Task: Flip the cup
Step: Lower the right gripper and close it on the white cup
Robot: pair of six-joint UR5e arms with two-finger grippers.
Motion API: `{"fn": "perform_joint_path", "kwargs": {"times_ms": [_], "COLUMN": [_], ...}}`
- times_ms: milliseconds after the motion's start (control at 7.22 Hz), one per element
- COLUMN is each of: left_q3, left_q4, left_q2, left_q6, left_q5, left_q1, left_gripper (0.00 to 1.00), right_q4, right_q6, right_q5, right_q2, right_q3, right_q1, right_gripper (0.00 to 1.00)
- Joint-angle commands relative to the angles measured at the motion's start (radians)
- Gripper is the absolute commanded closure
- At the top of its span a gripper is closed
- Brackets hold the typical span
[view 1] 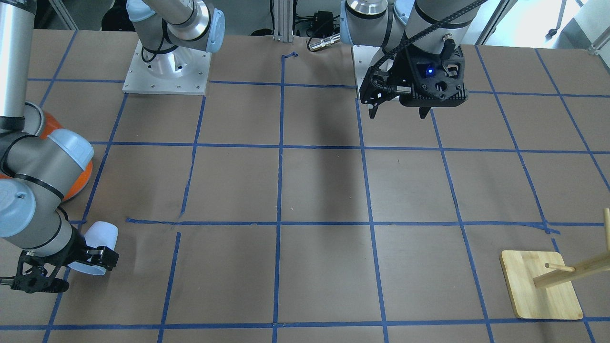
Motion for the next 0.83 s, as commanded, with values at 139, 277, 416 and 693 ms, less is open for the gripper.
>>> {"fn": "perform_joint_path", "kwargs": {"times_ms": [139,277,416,693], "left_q3": [0.000,0.000,0.000,0.000], "left_q4": [0.000,0.000,0.000,0.000], "left_q2": [0.000,0.000,0.000,0.000], "left_q6": [0.000,0.001,0.000,0.001], "left_q5": [-0.001,-0.001,-0.001,-0.001], "left_q1": [0.000,0.000,0.000,0.000], "left_gripper": [0.00,0.00,0.00,0.00], "right_q4": [-0.002,0.000,-0.002,-0.002], "right_q6": [0.026,0.035,0.034,0.032], "right_q5": [0.004,0.004,0.005,0.004], "right_q2": [0.001,0.001,0.001,-0.004], "right_q3": [0.006,0.009,0.014,0.014], "right_q1": [0.000,-0.001,0.000,0.000], "right_gripper": [0.07,0.11,0.15,0.36]}}
